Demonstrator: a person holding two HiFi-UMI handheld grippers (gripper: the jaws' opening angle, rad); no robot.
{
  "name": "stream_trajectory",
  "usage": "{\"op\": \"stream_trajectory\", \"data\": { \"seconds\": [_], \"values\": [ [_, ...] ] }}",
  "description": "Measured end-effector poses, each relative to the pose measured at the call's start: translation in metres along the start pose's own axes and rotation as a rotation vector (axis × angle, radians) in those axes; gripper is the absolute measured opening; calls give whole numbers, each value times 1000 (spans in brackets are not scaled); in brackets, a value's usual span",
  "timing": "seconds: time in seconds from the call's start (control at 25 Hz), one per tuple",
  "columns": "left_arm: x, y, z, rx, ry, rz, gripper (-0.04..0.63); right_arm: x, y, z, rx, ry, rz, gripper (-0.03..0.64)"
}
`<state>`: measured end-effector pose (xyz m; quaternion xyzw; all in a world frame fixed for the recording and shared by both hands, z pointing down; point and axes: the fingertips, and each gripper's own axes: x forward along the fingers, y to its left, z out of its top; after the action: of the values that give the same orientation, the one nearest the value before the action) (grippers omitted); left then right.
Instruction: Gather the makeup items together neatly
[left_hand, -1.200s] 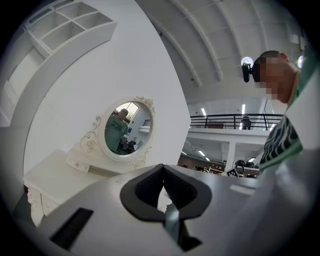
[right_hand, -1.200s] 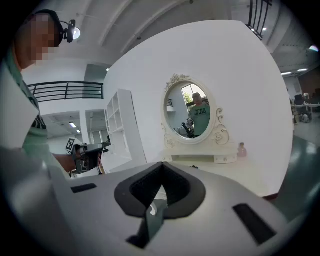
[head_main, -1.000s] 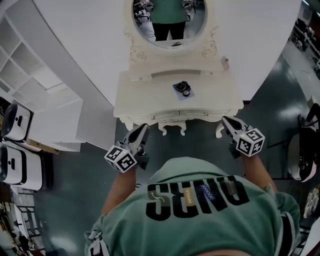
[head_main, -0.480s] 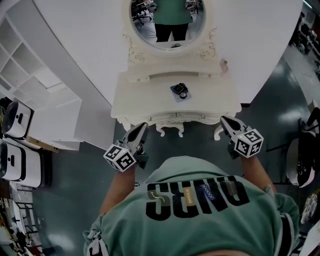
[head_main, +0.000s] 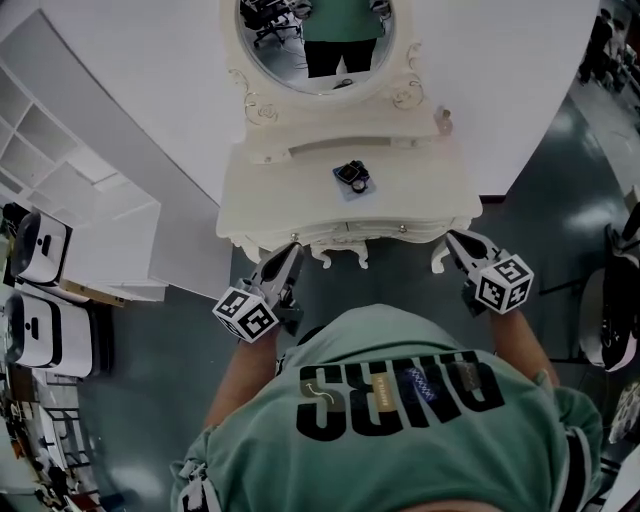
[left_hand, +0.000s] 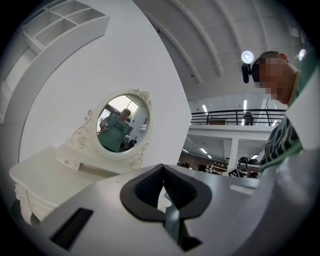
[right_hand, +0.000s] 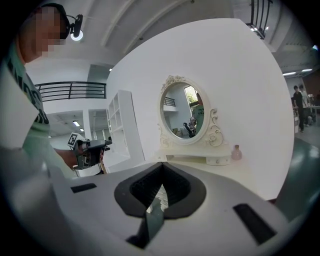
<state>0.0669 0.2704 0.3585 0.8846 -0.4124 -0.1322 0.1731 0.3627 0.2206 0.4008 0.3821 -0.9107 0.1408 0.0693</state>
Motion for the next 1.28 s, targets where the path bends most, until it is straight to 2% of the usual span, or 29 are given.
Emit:
{"op": "stream_trajectory", "data": {
  "seconds": [0.12, 0.28, 0.48, 0.84, 1.04, 1.28],
  "values": [
    [3, 19, 1, 1, 12, -1, -2, 17, -2, -8, 13, 18, -6, -12],
    [17, 66, 9, -31, 5, -17, -2, 57, -7, -9, 13, 49, -33, -12],
    [52, 144, 28, -32, 19, -115, -2, 131, -16, 8, -10, 53, -106, -12],
    [109, 279, 95, -17, 106, -259, -2, 277, -23, 51, 10, 78, -209, -12],
    [129, 330, 98, -38, 148, -268, -2, 330, -39, 54, 25, 130, -232, -12],
    [159, 348, 74, -70, 171, -218, -2, 353, -76, 37, 25, 215, -185, -12]
  ]
}}
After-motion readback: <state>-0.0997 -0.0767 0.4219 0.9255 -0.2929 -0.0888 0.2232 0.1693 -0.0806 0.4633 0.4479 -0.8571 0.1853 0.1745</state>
